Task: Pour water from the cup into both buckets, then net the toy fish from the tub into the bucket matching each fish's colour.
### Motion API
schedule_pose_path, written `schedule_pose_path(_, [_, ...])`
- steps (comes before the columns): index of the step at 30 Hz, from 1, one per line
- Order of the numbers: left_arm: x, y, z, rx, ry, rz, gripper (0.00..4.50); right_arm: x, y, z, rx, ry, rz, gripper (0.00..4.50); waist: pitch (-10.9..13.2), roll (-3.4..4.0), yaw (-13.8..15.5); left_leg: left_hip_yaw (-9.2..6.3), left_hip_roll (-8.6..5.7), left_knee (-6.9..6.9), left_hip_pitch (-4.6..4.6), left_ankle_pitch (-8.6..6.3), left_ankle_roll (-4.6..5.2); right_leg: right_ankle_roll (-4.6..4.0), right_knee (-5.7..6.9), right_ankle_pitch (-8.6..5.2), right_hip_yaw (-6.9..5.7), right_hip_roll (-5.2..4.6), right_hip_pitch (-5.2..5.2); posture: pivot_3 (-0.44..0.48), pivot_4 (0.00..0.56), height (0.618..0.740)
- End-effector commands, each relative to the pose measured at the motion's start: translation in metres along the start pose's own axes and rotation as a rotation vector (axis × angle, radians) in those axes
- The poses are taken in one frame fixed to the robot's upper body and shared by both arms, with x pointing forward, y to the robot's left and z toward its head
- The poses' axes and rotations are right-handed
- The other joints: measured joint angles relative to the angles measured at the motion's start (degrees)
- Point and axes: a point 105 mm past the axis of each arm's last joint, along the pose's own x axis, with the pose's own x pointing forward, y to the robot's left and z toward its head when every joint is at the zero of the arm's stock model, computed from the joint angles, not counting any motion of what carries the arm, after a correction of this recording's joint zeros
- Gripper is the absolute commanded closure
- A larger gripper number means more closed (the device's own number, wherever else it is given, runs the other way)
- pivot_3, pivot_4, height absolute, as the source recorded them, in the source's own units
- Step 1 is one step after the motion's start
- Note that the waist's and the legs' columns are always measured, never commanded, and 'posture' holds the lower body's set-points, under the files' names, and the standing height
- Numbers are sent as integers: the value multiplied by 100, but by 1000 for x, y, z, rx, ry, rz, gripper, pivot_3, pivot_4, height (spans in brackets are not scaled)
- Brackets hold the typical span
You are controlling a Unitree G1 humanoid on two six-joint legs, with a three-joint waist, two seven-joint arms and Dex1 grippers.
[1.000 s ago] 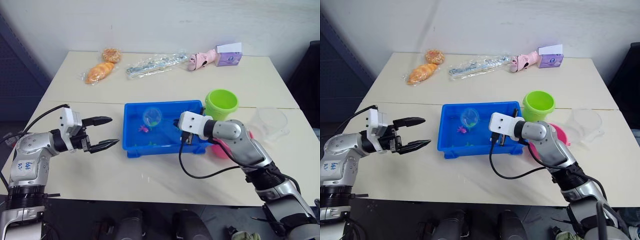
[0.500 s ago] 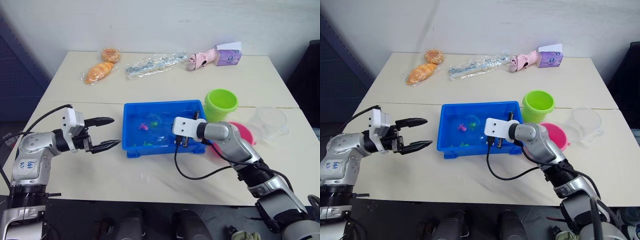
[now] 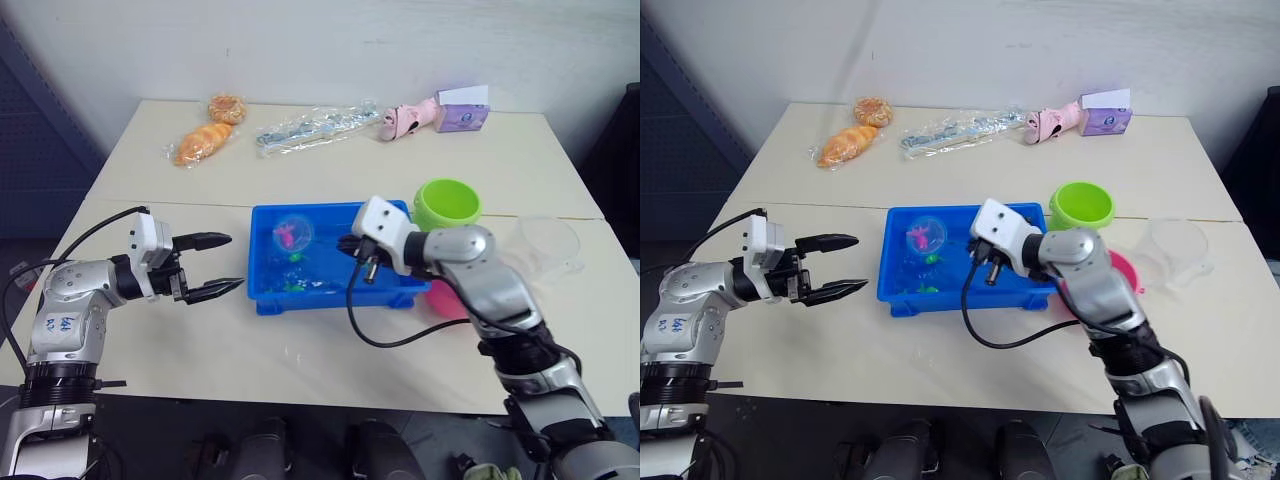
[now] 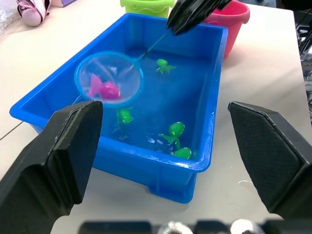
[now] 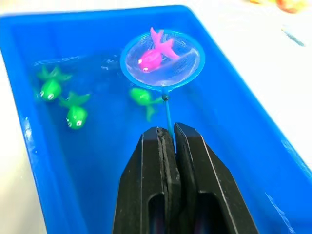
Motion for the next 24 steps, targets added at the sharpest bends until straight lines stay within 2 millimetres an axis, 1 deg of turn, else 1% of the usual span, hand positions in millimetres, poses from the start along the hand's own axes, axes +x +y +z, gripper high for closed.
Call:
schedule_pose_path(1, [7, 0, 8, 34, -37, -30, 71, -34, 6, 12, 57, -36, 23, 4500, 0, 0, -1, -1, 0, 0, -1, -2, 1, 0, -2, 0, -1, 0, 1, 0, 150, 740])
schedule_pose_path(5, [16, -2, 11, 30, -58, -69, 71, -63, 13, 14, 80, -49, 8, 4500, 0, 0, -25, 0, 0, 0, -2, -3, 2, 0, -5, 0, 0, 0, 0, 0, 150, 740])
schedule_pose_path(7, [25, -4, 13, 12, -61, -115, 71, -82, 17, 5, 35, 13, -33, 4500, 0, 0, -12, 1, 1, -5, -2, -3, 2, 0, -7, 0, 1, 1, 0, 0, 150, 740])
schedule_pose_path(12, [44, -5, 25, 23, -108, -175, 71, -112, 20, -5, 114, 42, -134, 4500, 0, -1, -1, 5, 0, -2, -2, -2, 2, 0, -8, 0, 4, 3, 3, 0, 150, 740])
schedule_pose_path(14, [51, -9, 28, 26, -121, -210, 71, -131, 21, -14, 147, 77, -187, 4500, 0, -2, 12, 2, 0, -1, -1, -1, 3, 0, -7, 0, 2, 4, 6, 0, 150, 740])
schedule_pose_path(17, [59, -13, 29, 25, -131, -244, 71, -154, 23, -22, 187, 103, -262, 4500, 0, -2, 3, 3, -1, -2, -1, -2, 3, 1, -9, 0, 2, 5, 8, 0, 150, 740])
schedule_pose_path(19, [64, -14, 28, 18, -136, -264, 71, -168, 22, -26, 172, 116, -315, 4500, 0, -2, 20, 3, -1, -1, 0, -2, 3, 1, -11, 0, 2, 8, 11, 0, 150, 740])
schedule_pose_path(21, [69, -16, 28, 11, -136, -292, 71, -184, 19, -35, 138, 149, -398, 4500, 0, -2, 16, 3, 0, 0, 6, -1, 2, 1, -15, 0, 2, 10, 18, 0, 150, 740])
schedule_pose_path(24, [75, -17, 30, 9, -141, -327, 71, -202, 15, -44, 113, 172, -490, 4500, 0, -2, 29, 2, 0, 0, 8, 0, 2, 2, -18, 0, 2, 12, 23, 0, 150, 740])
